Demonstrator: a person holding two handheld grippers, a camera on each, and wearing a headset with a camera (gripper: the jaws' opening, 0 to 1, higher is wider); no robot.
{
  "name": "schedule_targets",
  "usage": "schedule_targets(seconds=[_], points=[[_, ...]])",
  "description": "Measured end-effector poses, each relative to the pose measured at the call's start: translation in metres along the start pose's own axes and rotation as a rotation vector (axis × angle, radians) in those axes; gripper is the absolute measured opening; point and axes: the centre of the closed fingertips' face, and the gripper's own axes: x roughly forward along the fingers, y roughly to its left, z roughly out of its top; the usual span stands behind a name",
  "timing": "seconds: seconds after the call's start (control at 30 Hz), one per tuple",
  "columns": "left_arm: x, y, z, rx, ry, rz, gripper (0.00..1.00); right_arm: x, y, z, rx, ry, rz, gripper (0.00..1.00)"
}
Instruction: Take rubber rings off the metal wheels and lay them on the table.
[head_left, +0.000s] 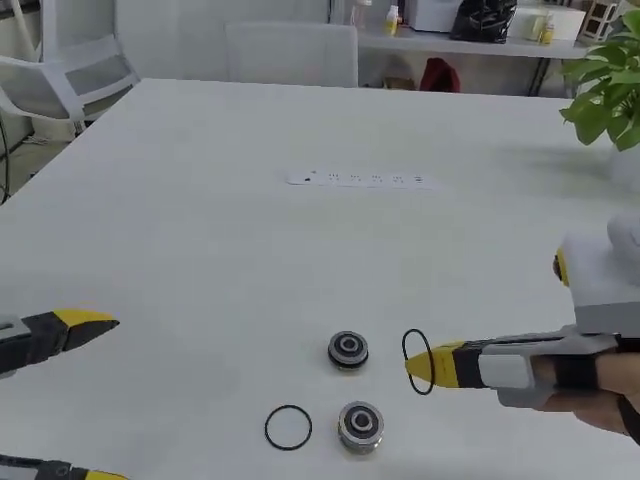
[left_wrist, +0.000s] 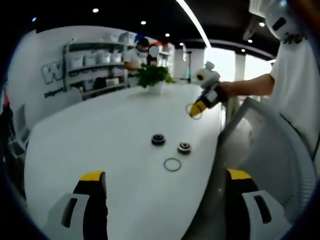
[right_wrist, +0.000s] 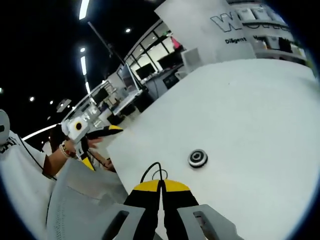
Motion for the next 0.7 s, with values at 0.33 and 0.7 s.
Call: schedule_targets(seconds=[0.33,0.7], points=[[-0.013,0.004,-0.004,-0.04,-0.01,0.059,1.0,0.007,0.011,0.005,-0.109,0.043,-0.002,0.0],[-0.015,0.002,-0.002,-0.051,-0.012,0.074,1.0,0.029,0.019,0.011,-0.286,0.129,-0.008,0.0]])
